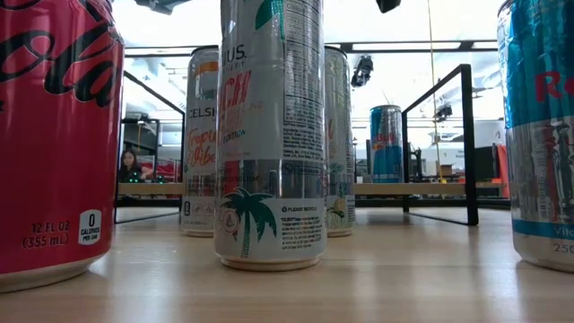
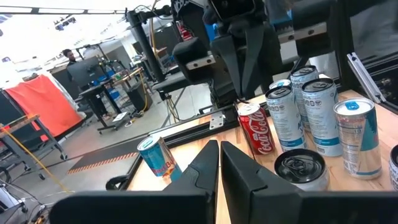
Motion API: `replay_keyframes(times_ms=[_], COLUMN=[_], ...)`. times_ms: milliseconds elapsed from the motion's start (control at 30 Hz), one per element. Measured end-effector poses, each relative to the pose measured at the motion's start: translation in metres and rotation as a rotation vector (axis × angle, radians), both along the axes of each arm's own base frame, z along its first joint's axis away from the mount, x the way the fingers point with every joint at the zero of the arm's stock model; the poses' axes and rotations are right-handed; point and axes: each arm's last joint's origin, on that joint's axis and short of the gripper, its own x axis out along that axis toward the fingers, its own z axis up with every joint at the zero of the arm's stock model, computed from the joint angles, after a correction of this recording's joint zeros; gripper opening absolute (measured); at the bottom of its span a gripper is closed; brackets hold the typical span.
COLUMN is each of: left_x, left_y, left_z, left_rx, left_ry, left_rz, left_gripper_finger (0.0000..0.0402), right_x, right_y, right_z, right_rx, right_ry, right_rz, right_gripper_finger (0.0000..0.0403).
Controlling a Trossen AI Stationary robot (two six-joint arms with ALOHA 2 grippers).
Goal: Place canned beverage on shelf
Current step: Put the right white and yellow soda can on the shelf
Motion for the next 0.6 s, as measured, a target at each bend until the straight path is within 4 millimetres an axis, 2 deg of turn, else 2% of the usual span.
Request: replay_keyframes(times_ms=[433,600], left_x=[0.000,0.001], left_y=[0.000,-0.001], left_z=[0.000,0.006], left_rx=[-0.023,-0.145], left_ry=[-0.008,-0.035], left_rz=[-0.001,-0.003], left_gripper_finger=[0.0000,0.0000], right_x=[0.005,0.002], right_y=[0.005,0.011], right_z=[-0.012,-0.019], right_rx=[-0.057,-0.091], right_ry=[0.031,0.106], right_rz=[0.061,0.132], right_gripper_finger=[0.0009,0.0009])
